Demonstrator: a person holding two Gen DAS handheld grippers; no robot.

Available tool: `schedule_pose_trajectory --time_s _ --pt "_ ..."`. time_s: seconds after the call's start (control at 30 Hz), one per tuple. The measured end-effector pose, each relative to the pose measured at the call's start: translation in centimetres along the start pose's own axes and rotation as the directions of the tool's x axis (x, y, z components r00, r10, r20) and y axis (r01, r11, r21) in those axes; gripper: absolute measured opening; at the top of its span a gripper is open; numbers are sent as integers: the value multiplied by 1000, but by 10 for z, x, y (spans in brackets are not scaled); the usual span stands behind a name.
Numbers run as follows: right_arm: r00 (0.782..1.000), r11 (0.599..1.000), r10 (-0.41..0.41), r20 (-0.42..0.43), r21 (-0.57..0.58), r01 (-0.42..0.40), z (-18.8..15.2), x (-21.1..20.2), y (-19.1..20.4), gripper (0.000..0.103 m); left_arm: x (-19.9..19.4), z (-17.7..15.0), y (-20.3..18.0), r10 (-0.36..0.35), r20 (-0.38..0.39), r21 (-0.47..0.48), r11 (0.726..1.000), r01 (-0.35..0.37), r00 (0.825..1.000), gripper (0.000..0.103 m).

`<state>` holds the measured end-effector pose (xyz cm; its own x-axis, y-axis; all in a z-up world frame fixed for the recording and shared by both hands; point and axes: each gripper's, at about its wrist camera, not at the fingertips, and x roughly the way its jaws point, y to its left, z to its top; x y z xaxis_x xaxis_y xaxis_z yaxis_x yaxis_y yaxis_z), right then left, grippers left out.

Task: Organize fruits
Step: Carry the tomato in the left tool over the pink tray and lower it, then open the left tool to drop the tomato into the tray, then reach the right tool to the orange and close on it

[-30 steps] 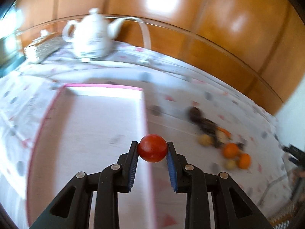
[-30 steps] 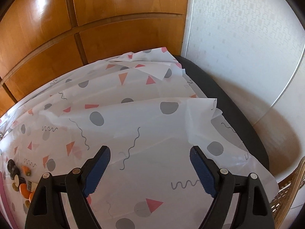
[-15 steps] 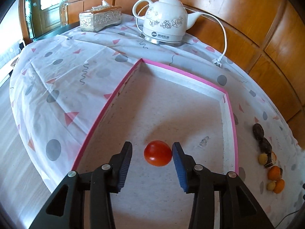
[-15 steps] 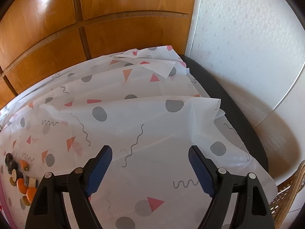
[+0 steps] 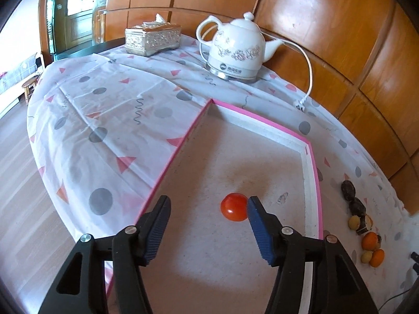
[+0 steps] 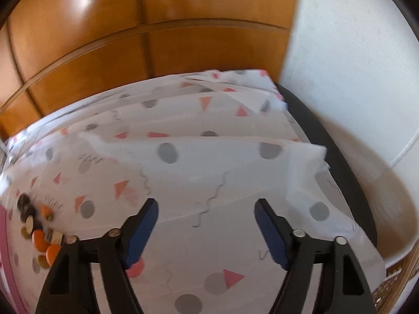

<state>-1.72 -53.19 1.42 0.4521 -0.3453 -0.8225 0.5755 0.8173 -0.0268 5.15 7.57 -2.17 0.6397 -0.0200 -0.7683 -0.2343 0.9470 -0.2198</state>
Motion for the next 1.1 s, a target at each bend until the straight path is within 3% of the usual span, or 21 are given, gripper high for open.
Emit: schedule_pose_trajectory --time_s 0.1,0.2,0.37,0.5,0.7,1.0,1.03,1.1 --pt "999 997 38 -12 -62 -38 -3 0 16 69 -10 0 2 7 30 21 1000 -8 1000 63" --pt "996 987 83 -42 -135 -88 -8 -1 35 61 -19 1 7 16 62 29 999 -17 998 72" --pt "982 952 163 -94 -246 -181 -22 -10 76 53 -22 4 19 12 76 2 1000 -12 997 74" --pt "963 915 237 -131 -301 -267 -35 -20 110 51 -19 5 25 8 56 -18 1000 -7 998 74" --pt "921 873 348 -176 -297 -386 -50 -22 153 50 -13 5 32 -3 23 -45 999 4 1000 75" --pt "918 870 313 -243 -313 -380 -73 12 188 49 -16 11 39 7 34 -65 998 -5 999 81" --pt "921 873 298 -252 -319 -370 -77 16 189 39 -16 11 40 9 31 -67 998 -7 999 81" --pt "926 876 301 -229 -318 -363 -82 17 189 39 -14 12 42 16 20 -68 998 -15 1000 81"
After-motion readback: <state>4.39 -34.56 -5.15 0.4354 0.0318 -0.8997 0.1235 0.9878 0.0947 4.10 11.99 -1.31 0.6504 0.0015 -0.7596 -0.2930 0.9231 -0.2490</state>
